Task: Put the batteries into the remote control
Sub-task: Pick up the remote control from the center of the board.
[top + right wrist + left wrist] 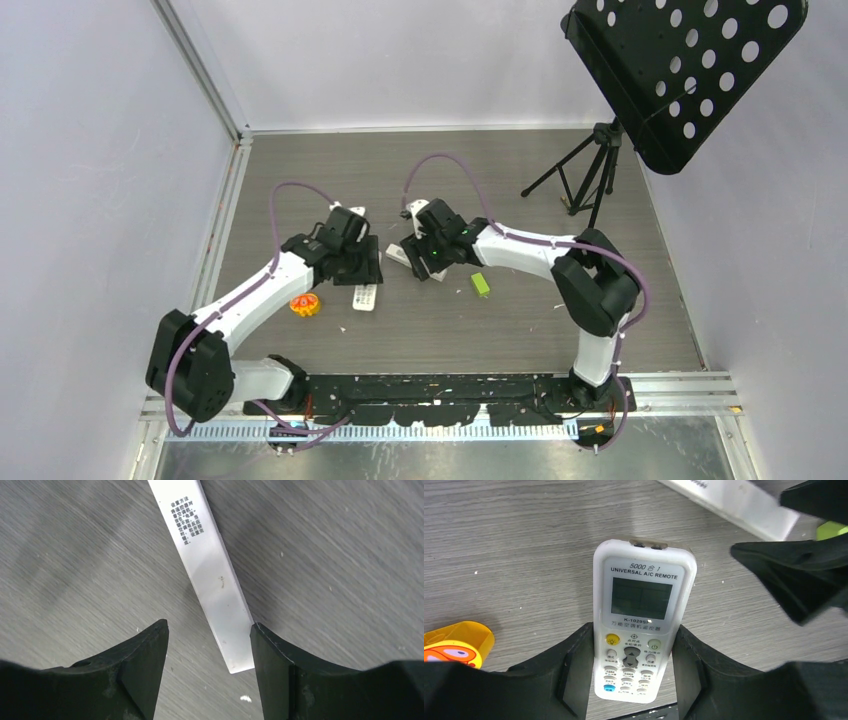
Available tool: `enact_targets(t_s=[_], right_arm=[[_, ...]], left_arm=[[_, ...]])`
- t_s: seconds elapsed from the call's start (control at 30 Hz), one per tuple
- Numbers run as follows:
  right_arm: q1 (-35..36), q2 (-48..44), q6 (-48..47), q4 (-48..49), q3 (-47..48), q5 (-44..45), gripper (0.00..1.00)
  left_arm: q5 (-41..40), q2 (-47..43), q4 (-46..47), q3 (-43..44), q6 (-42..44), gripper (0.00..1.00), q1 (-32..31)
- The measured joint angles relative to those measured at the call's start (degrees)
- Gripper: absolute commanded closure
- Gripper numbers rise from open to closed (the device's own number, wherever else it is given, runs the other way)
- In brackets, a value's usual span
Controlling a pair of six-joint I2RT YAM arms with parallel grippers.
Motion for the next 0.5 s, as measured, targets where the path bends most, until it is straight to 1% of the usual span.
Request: enact_targets(t_s=[0.1, 0.2, 0.4, 0.5], right_arm=[[1.22, 2.47, -1.66, 0.13, 2.75, 2.56, 0.40], [1.49, 3.78, -2.62, 1.53, 3.41, 5.68, 0.46], [1.14, 7.34, -3.72, 2.95, 3.74, 9.70, 0.47], [1.11, 7.89, -4.44, 3.50, 4.55, 11.37, 0.55]], left_arm=[[2.78, -1.55, 0.17, 0.00, -1.05, 0.69, 3.52], [5.25, -2.71, 0.92, 0.00, -1.36, 0.69, 5.88], [10.47, -3.13, 3.04, 0.00, -1.46, 0.69, 8.87], [12.70, -3.13, 3.67, 0.00, -1.49, 0.69, 9.77]])
